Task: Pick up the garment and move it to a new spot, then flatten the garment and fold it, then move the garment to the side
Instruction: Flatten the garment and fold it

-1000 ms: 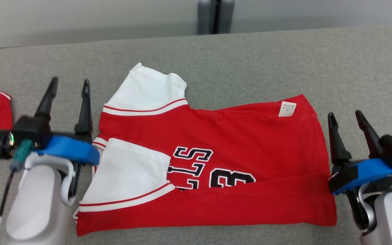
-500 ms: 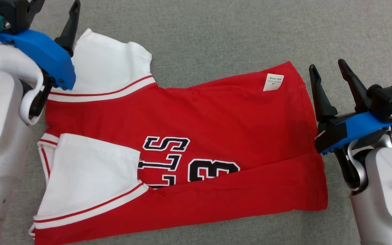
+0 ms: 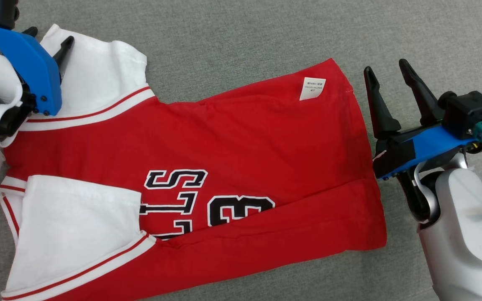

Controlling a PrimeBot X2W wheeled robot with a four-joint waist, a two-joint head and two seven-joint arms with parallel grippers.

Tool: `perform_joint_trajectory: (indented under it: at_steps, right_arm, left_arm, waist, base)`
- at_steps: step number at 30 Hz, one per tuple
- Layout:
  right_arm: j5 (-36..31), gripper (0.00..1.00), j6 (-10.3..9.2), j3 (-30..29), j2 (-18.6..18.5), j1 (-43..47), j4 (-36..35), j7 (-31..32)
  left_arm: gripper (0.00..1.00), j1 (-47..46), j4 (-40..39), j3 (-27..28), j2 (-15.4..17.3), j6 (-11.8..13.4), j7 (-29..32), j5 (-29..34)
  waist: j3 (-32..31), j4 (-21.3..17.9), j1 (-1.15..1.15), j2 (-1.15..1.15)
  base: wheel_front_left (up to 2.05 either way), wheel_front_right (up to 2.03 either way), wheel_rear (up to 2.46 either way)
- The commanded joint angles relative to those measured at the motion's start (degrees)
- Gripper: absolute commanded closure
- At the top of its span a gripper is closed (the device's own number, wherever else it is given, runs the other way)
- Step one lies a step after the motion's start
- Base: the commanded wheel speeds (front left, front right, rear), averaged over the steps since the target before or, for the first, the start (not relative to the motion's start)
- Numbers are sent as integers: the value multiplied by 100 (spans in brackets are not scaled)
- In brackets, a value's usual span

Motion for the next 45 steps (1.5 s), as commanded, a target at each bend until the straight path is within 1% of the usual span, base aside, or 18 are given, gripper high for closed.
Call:
perform_joint_trajectory:
  at_steps: [1, 4, 7, 8, 9, 12, 21, 25, 31, 32, 33, 34, 37, 40, 41, 43, 44, 45]
  right_arm:
    - [36, 0, 3, 28, -6, -126, 18, -34]
    - [187, 0, 3, 64, 23, -154, 66, 20]
    - [268, 0, 3, 147, -70, -220, 93, 100]
    - [281, 0, 3, 182, -98, -235, 103, 143]
    - [313, 0, 3, 229, -125, -238, 113, 211]
    - [392, 0, 3, 393, -261, -249, 160, 504]
    - [635, 0, 3, 721, -720, -392, 298, 1624]
    - [655, 0, 3, 672, -890, -290, 308, 2029]
    - [668, 0, 3, 617, -1005, -80, 321, 2674]
    - [684, 37, 3, 631, -1024, -40, 300, 2755]
    - [700, 79, 3, 603, -1029, -11, 271, 2803]
    - [716, 100, 3, 579, -1033, 2, 241, 2839]
    - [645, 100, 2, 462, -1058, -45, 137, 2700]
    - [526, 100, 3, 318, -982, -106, 96, 2379]
    - [526, 100, 3, 318, -982, -106, 96, 2379]
    - [403, 100, 3, 200, -936, -110, 134, 2118]
    - [308, 100, 2, 112, -883, -45, 227, 1917]
    - [308, 100, 2, 112, -883, -45, 227, 1917]
  left_arm:
    - [0, -149, 42, -49, 31, -6, 69, -96]
    - [0, -163, 137, -141, -3, -6, 220, -362]
    - [0, -139, 240, -183, -65, -6, 392, -661]
    - [75, -166, 242, -241, -62, -6, 389, -681]
    - [100, -182, 236, -322, -65, -6, 382, -702]
    - [100, -271, 222, -461, -36, -4, 153, -684]
    - [100, -379, -7, -898, -246, -5, -421, -957]
    - [100, -480, -128, -1101, -302, -5, -651, -1044]
    - [100, -598, -225, -1391, -347, -5, -925, -1183]
    - [100, -610, -228, -1423, -356, -5, -963, -1213]
    - [100, -615, -232, -1460, -368, -5, -1003, -1236]
    - [100, -623, -231, -1502, -375, -5, -1046, -1260]
    - [100, -663, -227, -1604, -371, -5, -1211, -1309]
    - [100, -621, -203, -1656, -349, -5, -1478, -1343]
    - [100, -621, -203, -1656, -349, -5, -1478, -1343]
    - [100, -537, -216, -1688, -346, -5, -1705, -1371]
    - [100, -427, -267, -1698, -348, -5, -1944, -1405]
    - [100, -427, -267, -1698, -348, -5, -1944, -1405]
  waist:
    - [18, -19, -1, 0]
    - [51, -27, -1, 0]
    - [68, -27, -1, 0]
    - [63, -23, -1, 0]
    - [50, -16, -1, 0]
    - [-29, 35, -1, 0]
    - [-252, 407, -1, 0]
    - [-280, 596, -1, 0]
    - [-282, 775, -1, 0]
    - [-278, 795, -1, 0]
    - [-272, 817, -1, 0]
    - [-268, 836, -1, 0]
    - [-283, 894, -1, 0]
    - [-368, 956, -1, 0]
    - [-368, 956, -1, 0]
    - [-476, 1011, -1, 0]
    - [-604, 1072, -1, 0]
    - [-604, 1072, -1, 0]
  base:
    - [0, 0, 0]
    - [0, 0, 0]
    - [0, 0, 0]
    - [0, 0, 0]
    - [0, 0, 0]
    - [0, 0, 0]
    - [0, 0, 0]
    - [0, 0, 0]
    - [0, 0, 0]
    - [0, 0, 0]
    - [0, 0, 0]
    - [0, 0, 0]
    - [0, 0, 0]
    - [0, 0, 0]
    - [0, 0, 0]
    - [0, 0, 0]
    - [0, 0, 0]
    - [0, 0, 0]
